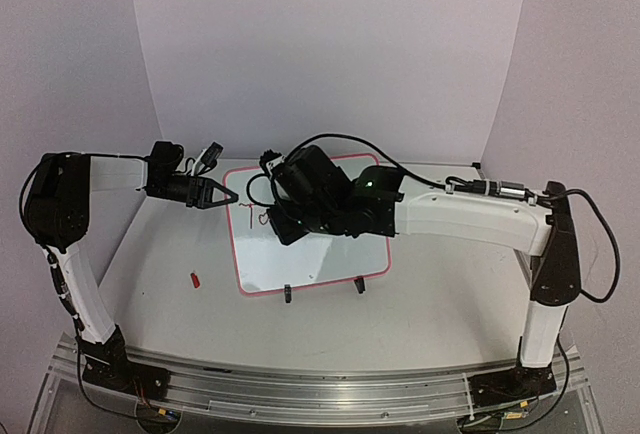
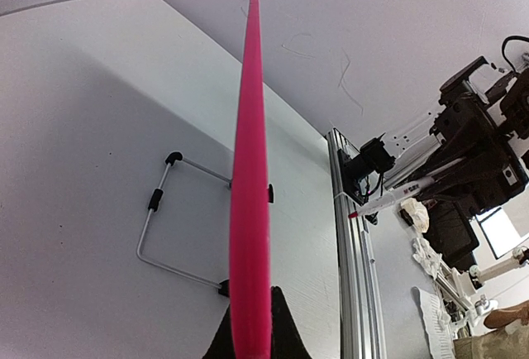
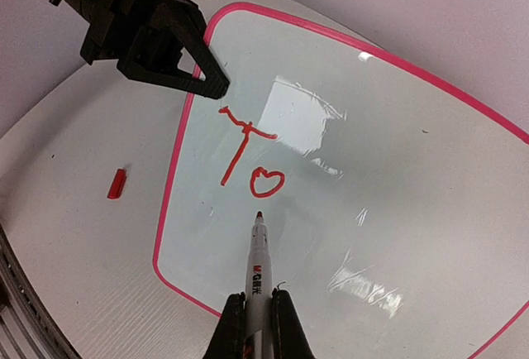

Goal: Write a sentence on the whiteboard
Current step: Write on the whiteboard with the whiteboard.

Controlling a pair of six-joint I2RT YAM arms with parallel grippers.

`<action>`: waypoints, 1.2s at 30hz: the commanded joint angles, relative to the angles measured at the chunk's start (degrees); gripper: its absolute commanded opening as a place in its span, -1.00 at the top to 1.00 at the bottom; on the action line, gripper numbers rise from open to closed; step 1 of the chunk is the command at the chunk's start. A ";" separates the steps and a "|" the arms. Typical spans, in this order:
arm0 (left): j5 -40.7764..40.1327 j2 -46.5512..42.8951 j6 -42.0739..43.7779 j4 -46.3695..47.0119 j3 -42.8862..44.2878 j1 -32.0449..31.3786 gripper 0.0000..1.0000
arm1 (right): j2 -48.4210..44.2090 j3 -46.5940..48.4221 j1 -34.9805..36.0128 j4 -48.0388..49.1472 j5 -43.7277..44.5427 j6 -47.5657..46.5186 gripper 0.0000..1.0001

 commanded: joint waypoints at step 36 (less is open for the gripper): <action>-4.53 0.35 3.63 1.02 -0.64 -1.65 1.00 | 7.09 5.27 -2.41 2.43 6.84 1.33 1.00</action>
